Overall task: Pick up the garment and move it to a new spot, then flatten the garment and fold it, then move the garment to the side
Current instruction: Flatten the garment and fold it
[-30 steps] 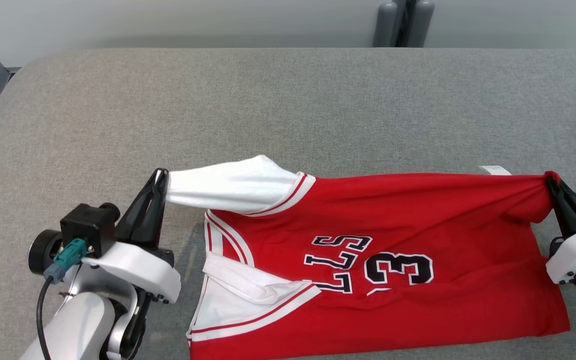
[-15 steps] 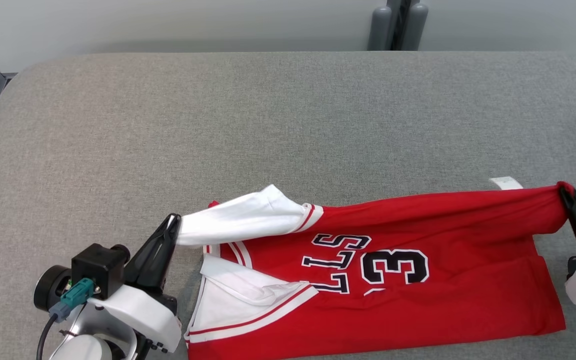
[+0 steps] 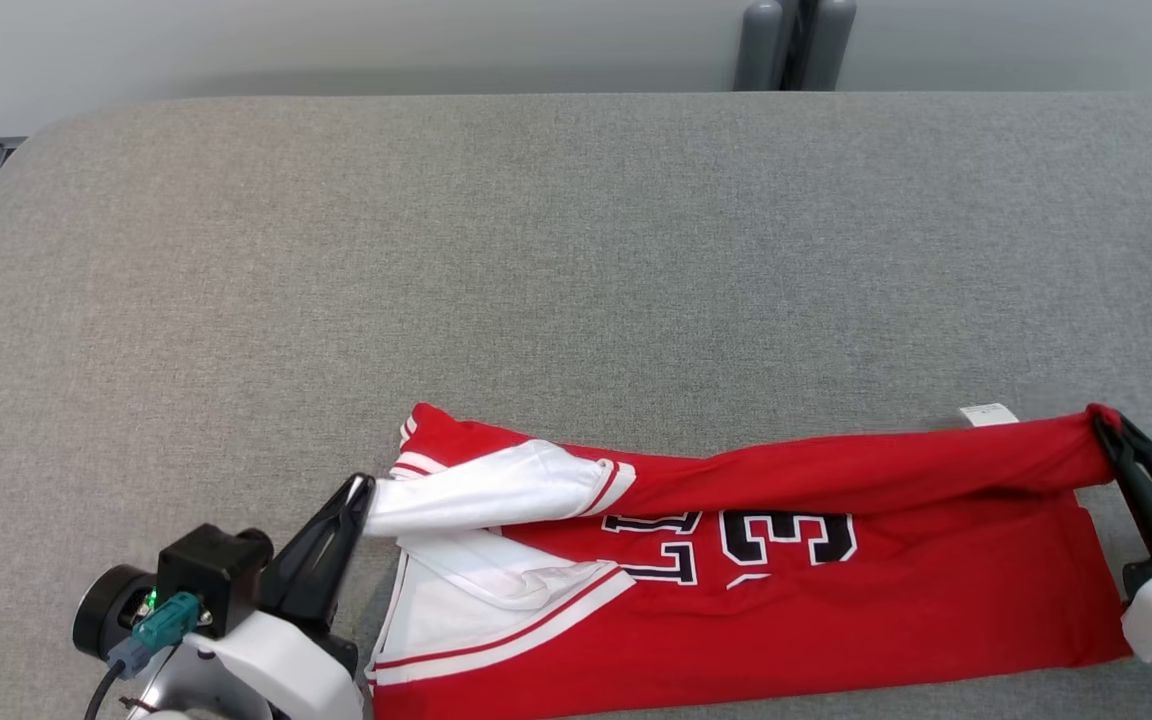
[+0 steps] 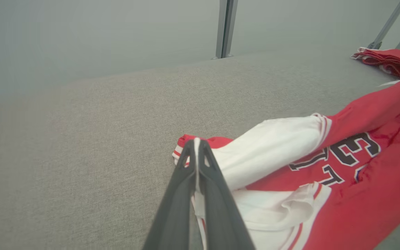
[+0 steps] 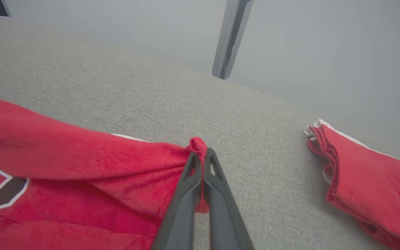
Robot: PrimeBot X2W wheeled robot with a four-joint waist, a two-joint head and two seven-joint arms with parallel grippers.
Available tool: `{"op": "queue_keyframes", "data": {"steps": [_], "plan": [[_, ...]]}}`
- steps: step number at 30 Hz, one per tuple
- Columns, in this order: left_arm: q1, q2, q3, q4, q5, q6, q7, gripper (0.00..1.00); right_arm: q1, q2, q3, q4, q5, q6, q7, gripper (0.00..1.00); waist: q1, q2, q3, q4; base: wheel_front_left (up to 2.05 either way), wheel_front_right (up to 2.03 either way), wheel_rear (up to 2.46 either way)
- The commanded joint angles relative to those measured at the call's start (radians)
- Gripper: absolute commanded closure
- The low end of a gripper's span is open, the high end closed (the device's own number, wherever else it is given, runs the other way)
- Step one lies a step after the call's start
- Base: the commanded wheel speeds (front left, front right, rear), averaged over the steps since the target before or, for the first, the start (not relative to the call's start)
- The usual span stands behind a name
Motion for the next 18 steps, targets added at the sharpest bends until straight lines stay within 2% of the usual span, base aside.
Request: {"op": "queue_keyframes", "data": {"steps": [1,18], "plan": [[0.013,0.011,-0.001,-0.004,-0.003,-0.006,0.002,1.00,0.014,-0.013,0.008,-0.005,0.001,-0.003,-0.004,1.00,0.0000,0.0000,0.001,0.000,0.00,0.00,0.00],[0.088,0.094,-0.064,-0.040,-0.021,-0.065,0.080,1.00,0.077,-0.157,0.134,-0.092,0.031,-0.002,0.003,1.00,0.0000,0.0000,0.004,0.000,0.00,0.00,0.00]]}}
